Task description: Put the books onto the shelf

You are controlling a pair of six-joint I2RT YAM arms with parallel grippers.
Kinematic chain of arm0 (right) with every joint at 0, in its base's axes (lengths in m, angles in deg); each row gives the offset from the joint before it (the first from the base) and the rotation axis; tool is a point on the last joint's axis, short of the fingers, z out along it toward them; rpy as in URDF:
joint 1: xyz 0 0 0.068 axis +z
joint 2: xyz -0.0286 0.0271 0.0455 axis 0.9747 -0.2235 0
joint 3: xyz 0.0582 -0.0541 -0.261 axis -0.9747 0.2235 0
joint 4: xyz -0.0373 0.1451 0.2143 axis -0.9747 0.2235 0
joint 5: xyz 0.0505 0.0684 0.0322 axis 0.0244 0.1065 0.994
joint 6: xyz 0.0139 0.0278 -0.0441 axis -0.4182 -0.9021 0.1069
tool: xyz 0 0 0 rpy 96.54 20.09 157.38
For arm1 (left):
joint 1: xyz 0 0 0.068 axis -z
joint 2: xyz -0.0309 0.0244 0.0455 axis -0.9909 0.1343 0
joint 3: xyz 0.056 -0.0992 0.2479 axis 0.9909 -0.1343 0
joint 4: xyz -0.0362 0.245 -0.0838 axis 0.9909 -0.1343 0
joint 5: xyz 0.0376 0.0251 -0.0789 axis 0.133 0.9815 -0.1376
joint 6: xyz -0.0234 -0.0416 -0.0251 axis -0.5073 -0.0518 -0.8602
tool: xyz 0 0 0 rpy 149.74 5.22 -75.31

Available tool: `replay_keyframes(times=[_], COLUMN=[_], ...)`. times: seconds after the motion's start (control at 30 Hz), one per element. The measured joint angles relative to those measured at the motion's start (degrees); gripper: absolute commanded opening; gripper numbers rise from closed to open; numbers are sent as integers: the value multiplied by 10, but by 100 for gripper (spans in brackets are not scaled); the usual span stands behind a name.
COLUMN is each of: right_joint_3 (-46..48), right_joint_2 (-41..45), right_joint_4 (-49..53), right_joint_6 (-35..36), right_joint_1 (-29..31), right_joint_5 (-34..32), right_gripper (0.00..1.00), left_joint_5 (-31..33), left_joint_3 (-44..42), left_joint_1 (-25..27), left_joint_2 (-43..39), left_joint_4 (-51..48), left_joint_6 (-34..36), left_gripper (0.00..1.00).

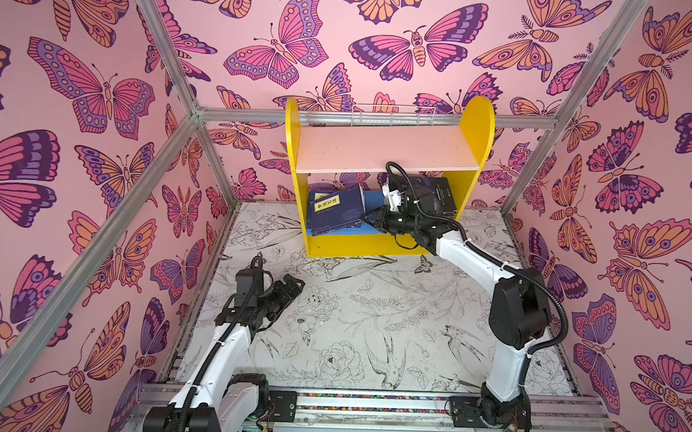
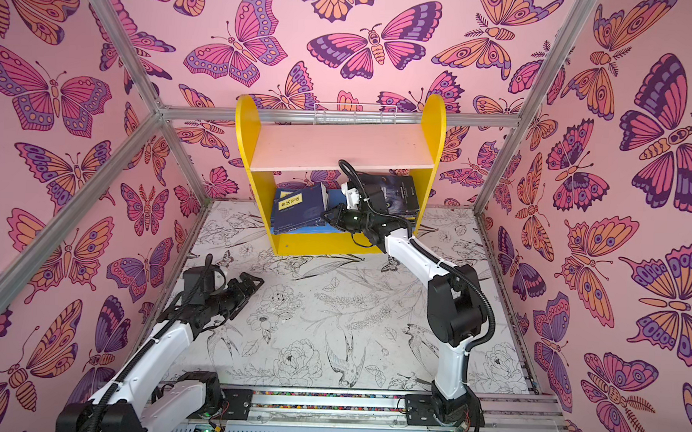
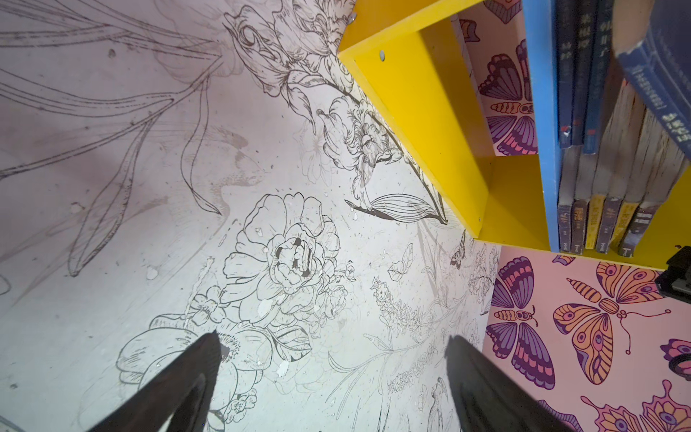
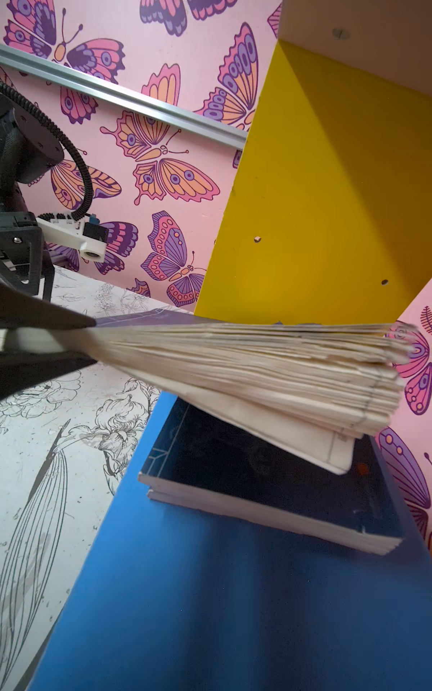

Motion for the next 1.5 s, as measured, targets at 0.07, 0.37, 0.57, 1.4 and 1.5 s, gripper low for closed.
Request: replay_keyframes(times=[0.07, 0.37, 0.57, 1.4, 1.5], right_joint_3=[-5, -19, -41, -90, -100], right_joint_2=[-2, -13, -45, -98, -98], right_joint_4=[4, -5, -40, -34, 2], right_joint_6=[3, -13, -45, -88, -66], right_joint_1=[0, 0, 2, 21, 30], right_joint_5=[-4, -19, -31, -87, -106], right_gripper=[0, 0, 0, 28, 41], left_joint_5=[0, 0, 0, -2, -2], left_joint_3=[0, 0, 0, 0, 0], left_joint_1=[2, 4, 5, 7, 7], left_joint_2=[0, 0, 0, -5, -6], left_joint_4=[0, 0, 0, 0, 0], left_joint_6=[0, 2, 4, 5, 5], left_gripper=[96, 97, 98, 100, 100])
